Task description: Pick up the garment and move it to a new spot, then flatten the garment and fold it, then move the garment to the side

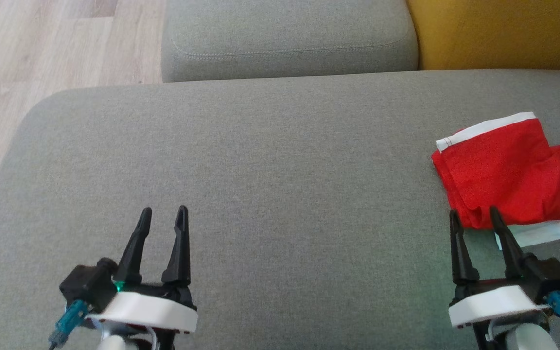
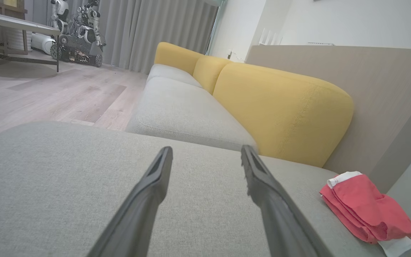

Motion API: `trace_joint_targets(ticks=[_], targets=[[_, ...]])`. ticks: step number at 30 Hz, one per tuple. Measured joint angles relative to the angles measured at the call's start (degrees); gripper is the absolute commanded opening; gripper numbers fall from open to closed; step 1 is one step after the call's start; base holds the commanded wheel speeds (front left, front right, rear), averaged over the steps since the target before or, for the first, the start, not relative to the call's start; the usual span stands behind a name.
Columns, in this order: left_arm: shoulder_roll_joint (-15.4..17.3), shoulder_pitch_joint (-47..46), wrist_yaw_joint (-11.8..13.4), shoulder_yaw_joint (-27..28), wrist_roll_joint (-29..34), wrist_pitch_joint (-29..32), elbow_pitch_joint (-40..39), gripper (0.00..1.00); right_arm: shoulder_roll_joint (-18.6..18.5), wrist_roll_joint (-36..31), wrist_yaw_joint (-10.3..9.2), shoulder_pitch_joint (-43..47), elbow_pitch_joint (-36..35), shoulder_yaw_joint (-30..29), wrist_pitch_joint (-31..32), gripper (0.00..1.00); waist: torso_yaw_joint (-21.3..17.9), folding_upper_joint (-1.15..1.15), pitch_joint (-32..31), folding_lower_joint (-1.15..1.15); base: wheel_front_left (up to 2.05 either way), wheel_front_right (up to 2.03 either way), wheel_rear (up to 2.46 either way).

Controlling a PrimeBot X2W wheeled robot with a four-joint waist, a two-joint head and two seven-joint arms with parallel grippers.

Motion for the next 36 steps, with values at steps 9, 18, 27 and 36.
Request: trace_joint_targets(ticks=[9,18,27,36], targets=[[0.04,0.00,-1.33,0.38,-0.36,0.00,-0.53,1.00,0.00,-0.30,0.00,0.00,-1.02,0.11,0.00,1.00,0.22,0.00,-0.01,0.00,0.00,0.00,0.00],[0.04,0.01,-1.38,0.40,0.63,0.00,0.77,1.00,0.01,-0.92,0.00,0.01,-0.55,0.96,0.00,1.00,0.23,0.00,0.22,0.00,0.00,0.00,0.00],[0.05,0.01,-1.23,0.60,-0.47,0.00,1.80,0.00,0.01,-0.90,0.00,0.01,0.13,1.76,0.02,0.00,0.20,0.00,0.29,0.00,0.00,0.00,0.00],[0.01,3.03,-1.23,0.22,-2.66,0.57,6.67,0.00,0.07,1.72,0.00,2.30,4.58,2.03,0.62,0.00,0.13,0.00,0.36,0.00,0.00,0.00,0.00]])
